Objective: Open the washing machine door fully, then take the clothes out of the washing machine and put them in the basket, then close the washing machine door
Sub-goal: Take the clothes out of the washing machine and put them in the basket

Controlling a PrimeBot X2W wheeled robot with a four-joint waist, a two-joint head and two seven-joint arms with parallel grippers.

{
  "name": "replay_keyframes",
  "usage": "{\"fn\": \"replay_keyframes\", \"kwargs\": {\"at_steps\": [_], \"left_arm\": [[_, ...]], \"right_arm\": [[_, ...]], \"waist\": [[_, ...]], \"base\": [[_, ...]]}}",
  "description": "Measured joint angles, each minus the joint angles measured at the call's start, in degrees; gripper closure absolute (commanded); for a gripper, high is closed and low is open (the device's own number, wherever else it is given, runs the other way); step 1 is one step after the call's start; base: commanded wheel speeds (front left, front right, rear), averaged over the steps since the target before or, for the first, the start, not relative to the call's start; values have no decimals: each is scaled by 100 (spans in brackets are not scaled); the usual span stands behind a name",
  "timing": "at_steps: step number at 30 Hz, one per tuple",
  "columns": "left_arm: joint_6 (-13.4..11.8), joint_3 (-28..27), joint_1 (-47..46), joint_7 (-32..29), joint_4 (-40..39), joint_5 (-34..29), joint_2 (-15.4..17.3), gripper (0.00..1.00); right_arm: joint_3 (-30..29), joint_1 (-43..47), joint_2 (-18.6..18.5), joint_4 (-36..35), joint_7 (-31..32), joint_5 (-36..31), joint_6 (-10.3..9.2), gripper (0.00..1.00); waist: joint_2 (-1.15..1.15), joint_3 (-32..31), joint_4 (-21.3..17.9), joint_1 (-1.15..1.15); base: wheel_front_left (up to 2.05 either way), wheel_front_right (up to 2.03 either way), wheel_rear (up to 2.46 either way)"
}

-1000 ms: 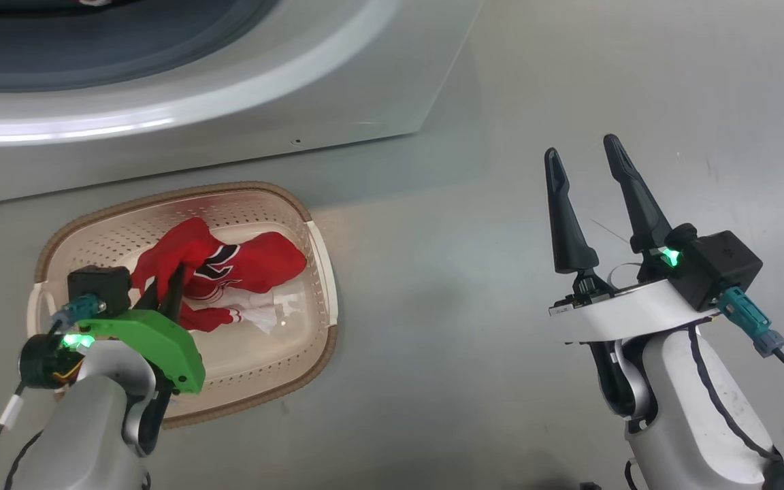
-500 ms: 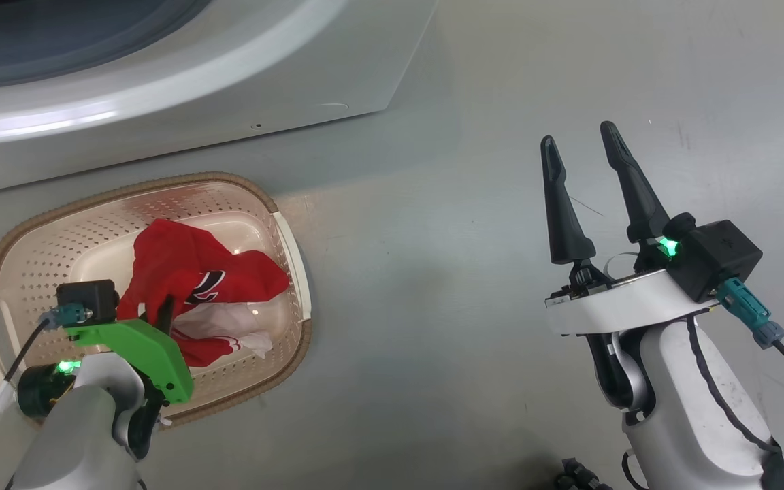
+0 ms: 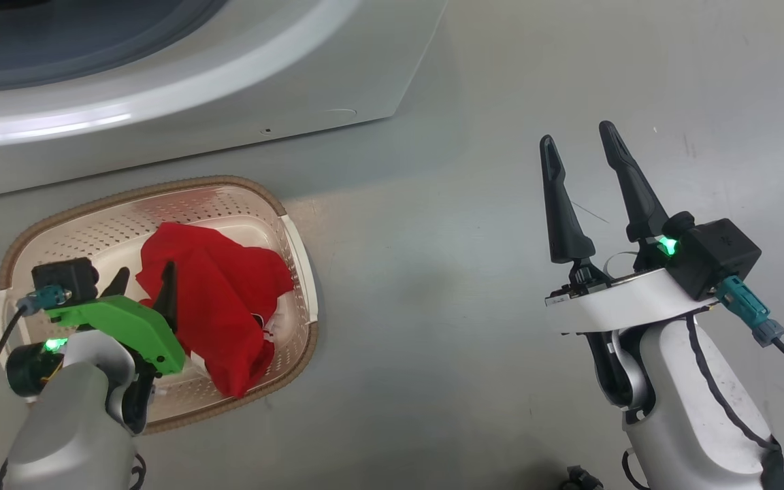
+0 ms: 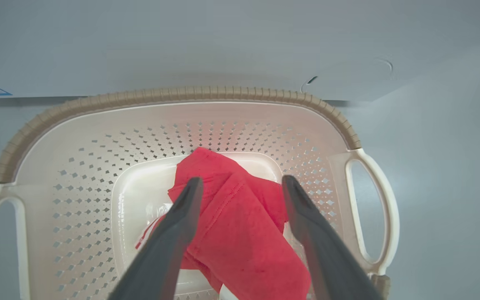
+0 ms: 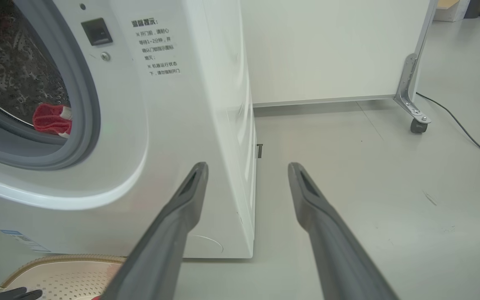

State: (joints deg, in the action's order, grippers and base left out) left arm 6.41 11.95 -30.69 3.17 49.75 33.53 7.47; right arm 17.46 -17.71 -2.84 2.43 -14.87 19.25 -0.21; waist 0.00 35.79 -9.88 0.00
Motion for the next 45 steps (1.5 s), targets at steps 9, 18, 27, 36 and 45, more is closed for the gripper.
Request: {"fn": "replay_keyframes", "kwargs": {"at_steps": [9,18,27,36,45], "left_arm": [[3,73,-133,865,31,-136,-141,0],[3,122,-171,1157,-209,-439,-232,0],[-73,-151,-223,1154,-1335,-782,-264,0],[-164,-403,-63,1155,-2402,-1141,-312,0],[-260,-477,655,1155,-3104,-1479,-312,0]], "right_arm": [[-73,-49,0,70,0,-1,-45,0],[-292,-30,-2,174,0,-137,-45,0],[-490,135,-2,291,0,-302,13,0],[-576,323,-1,370,0,-383,74,0],[-581,551,-1,414,0,-382,163,0]], "waist": [[0,-176,178,0],[0,-434,435,0],[0,-757,776,0],[0,-1147,1051,0],[0,-1586,1165,0]], "base": [[0,0,0],[0,0,0],[0,0,0],[0,0,0],[0,0,0]]}}
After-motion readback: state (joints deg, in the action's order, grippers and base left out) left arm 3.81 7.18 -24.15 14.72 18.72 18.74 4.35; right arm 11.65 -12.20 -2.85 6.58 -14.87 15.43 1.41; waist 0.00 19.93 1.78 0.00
